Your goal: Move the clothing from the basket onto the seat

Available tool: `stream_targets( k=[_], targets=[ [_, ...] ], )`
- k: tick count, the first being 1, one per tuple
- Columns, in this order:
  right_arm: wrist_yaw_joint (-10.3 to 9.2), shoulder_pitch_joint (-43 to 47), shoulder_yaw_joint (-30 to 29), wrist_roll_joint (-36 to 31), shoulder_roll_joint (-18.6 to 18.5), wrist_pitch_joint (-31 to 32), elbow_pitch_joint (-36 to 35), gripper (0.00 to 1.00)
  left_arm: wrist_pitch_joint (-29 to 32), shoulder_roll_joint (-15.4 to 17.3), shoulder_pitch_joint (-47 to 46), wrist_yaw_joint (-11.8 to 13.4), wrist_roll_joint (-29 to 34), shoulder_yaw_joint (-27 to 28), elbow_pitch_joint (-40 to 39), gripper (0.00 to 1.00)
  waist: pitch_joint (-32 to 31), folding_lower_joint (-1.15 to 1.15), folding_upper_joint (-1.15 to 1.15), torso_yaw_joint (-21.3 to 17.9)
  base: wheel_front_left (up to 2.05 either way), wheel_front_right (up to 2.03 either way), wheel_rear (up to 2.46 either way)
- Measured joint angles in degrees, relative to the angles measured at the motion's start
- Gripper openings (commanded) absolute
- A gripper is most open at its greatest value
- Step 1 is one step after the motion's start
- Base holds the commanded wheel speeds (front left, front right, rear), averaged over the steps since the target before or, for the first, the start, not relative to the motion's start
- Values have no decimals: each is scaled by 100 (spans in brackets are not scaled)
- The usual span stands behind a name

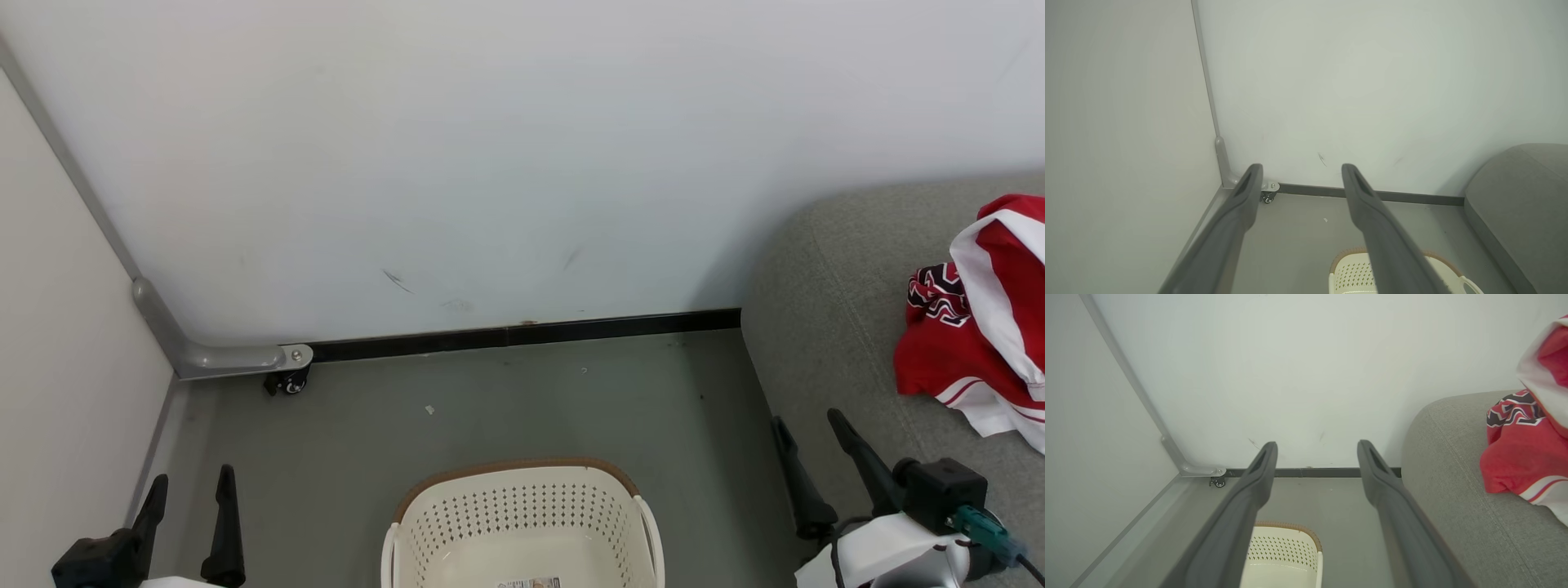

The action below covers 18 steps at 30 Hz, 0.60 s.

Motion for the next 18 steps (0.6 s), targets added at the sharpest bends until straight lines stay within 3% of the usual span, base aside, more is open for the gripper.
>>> stream_targets(
  k=[12,13,18],
  targets=[
    [0,83,11,73,0,1,-142,100,0,25,3,-2,45,3,-76,100,12,0,0,33,0,0,0],
    [0,101,10,73,2,1,-123,0,0,20,3,-3,52,-3,-62,0,11,0,0,36,0,0,0],
    [0,316,38,80,65,21,107,0,10,-266,131,-7,15,-99,135,0,12,0,0,37,0,0,0]
  ],
)
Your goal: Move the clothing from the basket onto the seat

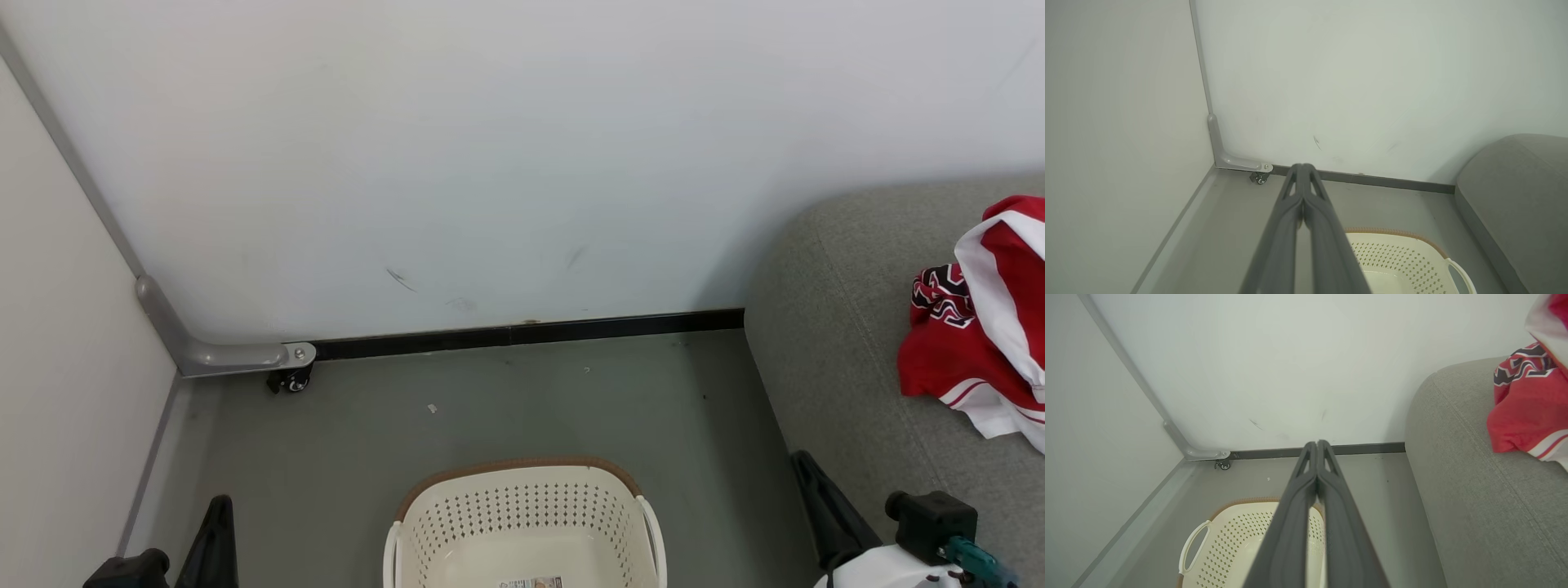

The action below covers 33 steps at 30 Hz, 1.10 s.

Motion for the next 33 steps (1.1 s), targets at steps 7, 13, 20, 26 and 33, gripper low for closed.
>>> stream_targets(
  k=[7,13,20,26,33],
  targets=[
    [0,3,21,559,1,8,-31,0,151,-94,3,-169,-515,152,-1,0,17,0,0,1,0,0,0],
    [0,2,20,1072,1,66,-62,0,254,-162,2,-293,-767,265,0,0,33,1,0,-1,0,0,0],
    [0,-4,-41,1903,0,260,-63,0,403,-282,-1,-413,-1151,415,14,0,46,16,0,-2,0,0,0],
    [0,-10,-90,2375,0,390,-60,0,516,-369,-8,-582,-1475,543,40,0,42,46,0,-2,0,0,0],
    [0,-16,-156,3075,-13,568,-55,0,691,-483,-14,-761,-1933,721,94,0,20,85,0,-3,0,0,0]
  ],
)
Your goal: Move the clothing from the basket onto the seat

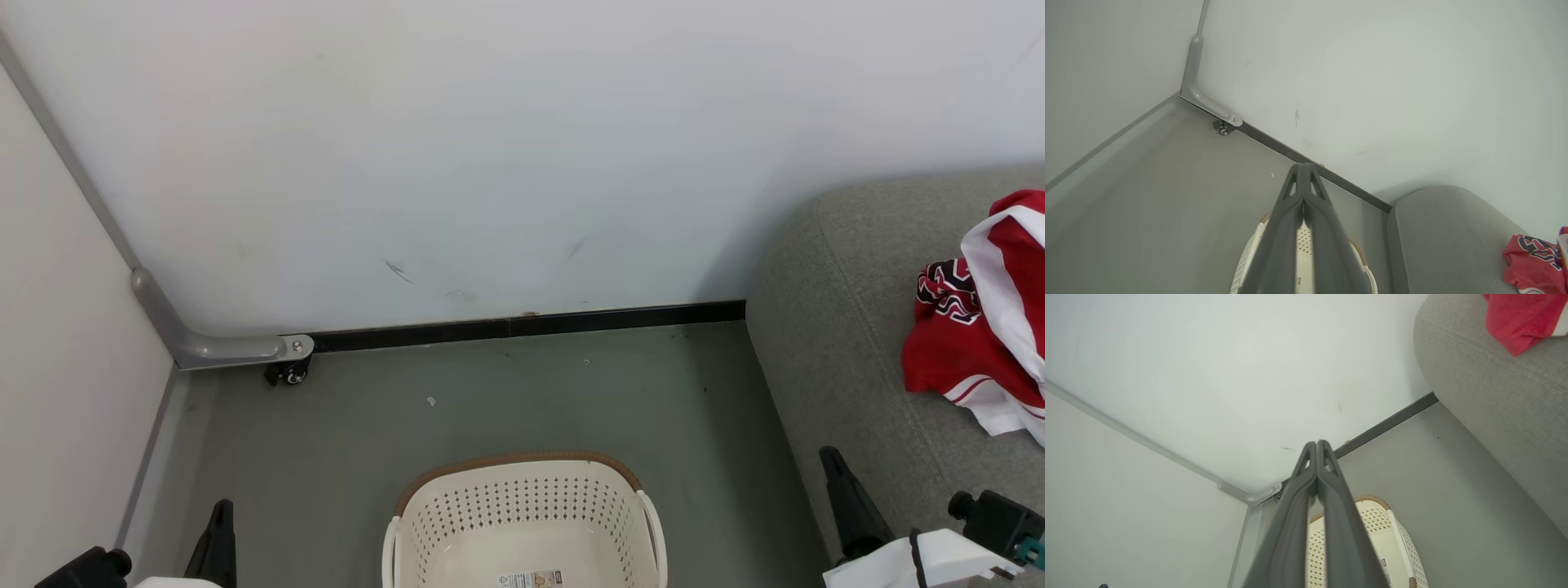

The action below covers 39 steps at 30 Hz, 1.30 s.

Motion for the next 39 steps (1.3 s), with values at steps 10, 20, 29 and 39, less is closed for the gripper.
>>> stream_targets(
  k=[10,20,29,39],
  targets=[
    [-1,-22,-74,890,-44,200,35,0,198,-155,-20,-254,-524,218,81,0,-12,14,0,0,0,0,0],
    [-5,-115,-123,1755,-71,391,105,0,387,-304,-96,-463,-1093,435,197,0,28,-26,0,0,0,0,0],
    [-5,-183,-185,2529,-111,555,183,0,570,-422,-171,-695,-1566,634,300,0,91,-66,0,0,0,0,0],
    [-5,-288,-253,3401,-151,742,225,0,765,-570,-283,-957,-2116,846,417,0,145,-78,0,-1,0,0,0]
  ],
)
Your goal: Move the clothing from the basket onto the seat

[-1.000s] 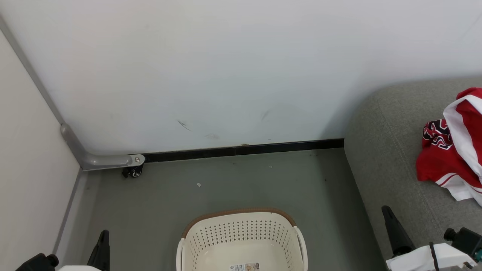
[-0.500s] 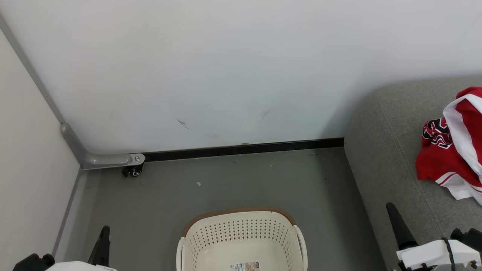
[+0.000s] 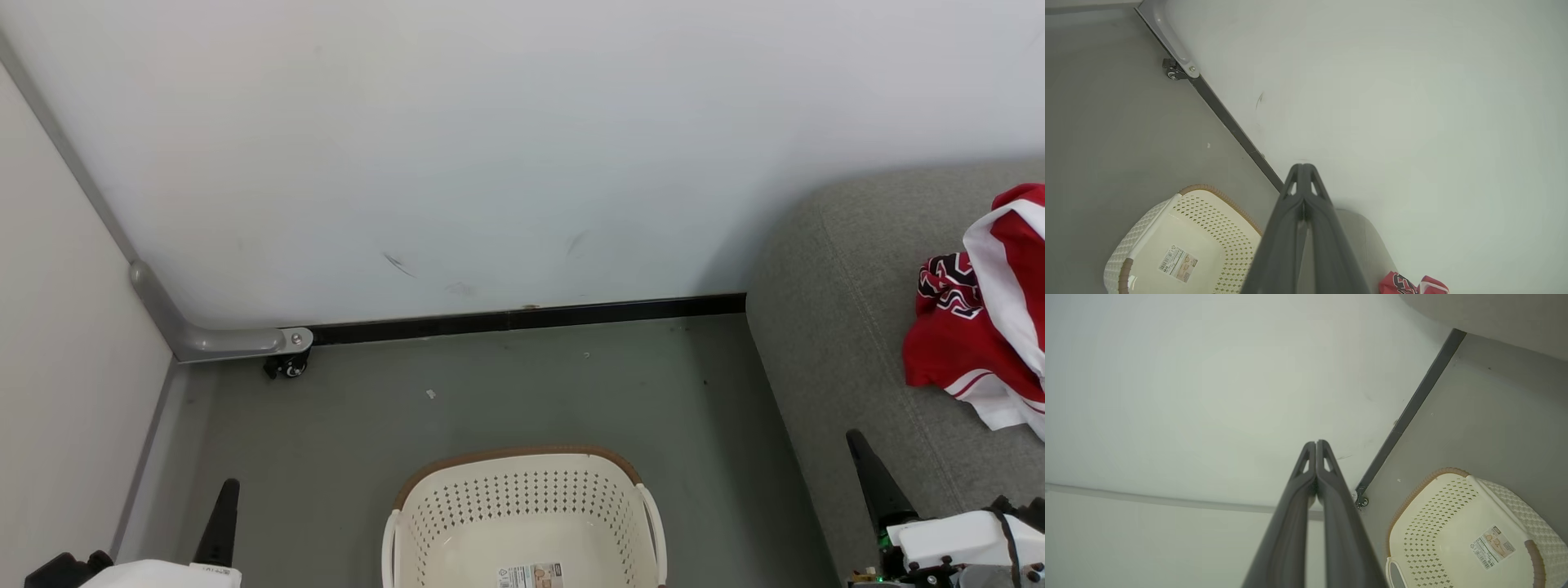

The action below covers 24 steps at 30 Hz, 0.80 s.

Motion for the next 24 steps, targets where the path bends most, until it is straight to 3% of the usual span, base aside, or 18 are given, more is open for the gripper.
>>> stream_targets(
  k=[24],
  targets=[
    [-1,-229,-145,2050,-65,413,124,0,459,-367,-230,-601,-1285,532,281,0,67,-3,0,-1,0,0,0]
  ],
)
